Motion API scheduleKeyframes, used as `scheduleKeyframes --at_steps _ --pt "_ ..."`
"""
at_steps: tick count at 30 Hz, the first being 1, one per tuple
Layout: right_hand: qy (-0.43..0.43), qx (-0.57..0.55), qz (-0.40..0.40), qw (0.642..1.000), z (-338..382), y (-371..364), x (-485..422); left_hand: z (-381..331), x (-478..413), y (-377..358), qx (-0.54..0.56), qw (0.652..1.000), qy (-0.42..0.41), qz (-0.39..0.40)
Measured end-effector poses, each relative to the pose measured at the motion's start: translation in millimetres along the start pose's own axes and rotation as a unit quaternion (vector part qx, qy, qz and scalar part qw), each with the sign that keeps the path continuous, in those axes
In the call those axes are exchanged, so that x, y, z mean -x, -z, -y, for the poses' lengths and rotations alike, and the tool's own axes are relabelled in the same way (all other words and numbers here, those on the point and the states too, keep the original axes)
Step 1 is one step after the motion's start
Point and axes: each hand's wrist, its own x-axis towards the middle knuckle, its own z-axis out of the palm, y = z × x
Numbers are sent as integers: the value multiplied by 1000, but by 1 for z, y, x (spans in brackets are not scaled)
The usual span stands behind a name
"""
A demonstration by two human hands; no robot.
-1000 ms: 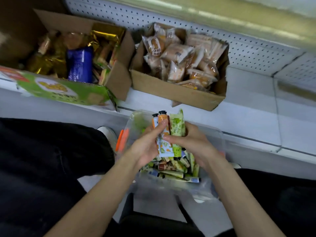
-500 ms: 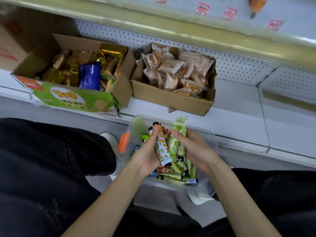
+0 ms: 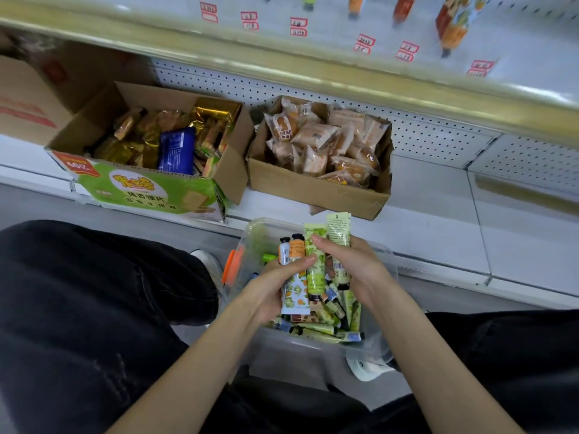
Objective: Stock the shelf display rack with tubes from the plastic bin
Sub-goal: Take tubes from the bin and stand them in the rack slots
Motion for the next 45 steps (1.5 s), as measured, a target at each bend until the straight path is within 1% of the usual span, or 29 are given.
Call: scheduleKeyframes --at_steps 1,2,5,11,14,19,23,26,28,31,34,36,42,45 --pt "4 6 -5 1000 4 -1 1 -4 1 -1 -14 1000 -6 -13" --pt "10 9 -9 1000 9 -2 2 -9 4 -3 -28 1000 -10 -7" --pt "33 4 -17 999 25 -7 6 -24 6 -7 -63 997 -28 -23" --pt "95 -11 13 995 57 -9 18 -60 17 -15 -82 992 -92 -26" --pt "110 -22 26 993 76 -9 27 -84 30 -18 -101 987 -120 -22" --pt "110 -134 75 982 114 -11 46 -128 56 -28 -111 975 -191 -4" --pt "157 -170 102 967 145 -13 66 -158 74 -45 -115 966 -233 17" --pt "200 -125 99 967 171 -14 74 -178 85 -58 -120 959 -256 18" --pt "217 -89 78 969 188 -16 78 -192 90 -63 -122 955 -270 16" --pt "267 -56 42 961 214 -22 79 -214 95 -65 -127 950 -284 9" --pt "329 44 -25 943 240 -28 78 -233 94 -62 -137 948 -287 -6" --pt "355 109 -53 927 259 -31 76 -245 90 -59 -147 943 -298 -9" --pt "380 234 -62 893 317 -26 54 -294 63 -51 -175 926 -332 -29" --pt "359 256 -63 895 342 -17 46 -320 49 -49 -172 922 -346 -20"
